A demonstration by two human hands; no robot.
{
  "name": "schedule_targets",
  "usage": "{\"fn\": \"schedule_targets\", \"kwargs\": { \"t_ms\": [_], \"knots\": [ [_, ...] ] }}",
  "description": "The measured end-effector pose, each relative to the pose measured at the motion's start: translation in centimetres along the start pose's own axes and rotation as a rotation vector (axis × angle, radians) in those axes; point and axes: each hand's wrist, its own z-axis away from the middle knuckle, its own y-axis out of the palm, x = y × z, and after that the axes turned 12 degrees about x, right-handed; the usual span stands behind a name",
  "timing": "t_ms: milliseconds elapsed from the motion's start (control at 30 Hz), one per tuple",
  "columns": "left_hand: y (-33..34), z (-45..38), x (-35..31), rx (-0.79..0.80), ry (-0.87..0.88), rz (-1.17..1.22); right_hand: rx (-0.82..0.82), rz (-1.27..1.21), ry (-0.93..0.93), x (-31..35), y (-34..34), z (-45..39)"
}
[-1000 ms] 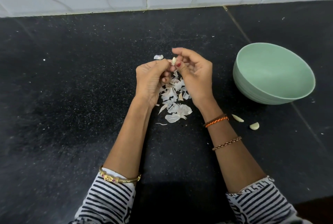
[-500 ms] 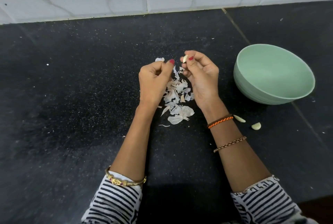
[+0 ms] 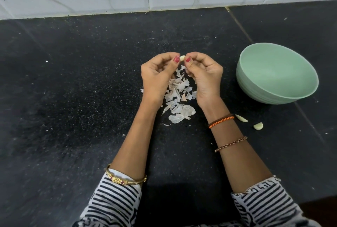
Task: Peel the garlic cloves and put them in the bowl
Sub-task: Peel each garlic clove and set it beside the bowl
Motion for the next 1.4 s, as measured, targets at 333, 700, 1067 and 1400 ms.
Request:
{"fn": "schedule_targets", "kwargs": {
  "t_ms": [333,700,1067,1400],
  "knots": [
    [-0.2,-0.1,-0.1,-0.082,-0.153,0.078,-0.100,0.382,-0.163,-0.7,-0.6,0.0],
    [-0.4,-0.3,0.8,-0.073,-0.171,-0.142,0.056,0.526,-0.293,-1.8,-0.2,-0.3],
    [0.1,0.0,0.9,-0.040,-0.112,-0.428,0.063,0.445,-0.265,-1.1,0.4,0.2],
    [-0.3,0.4,0.8,-0.128,-0.083,-0.485,-0.188,0.521,-0.216,-0.3,-0.8,2.1]
  ]
}}
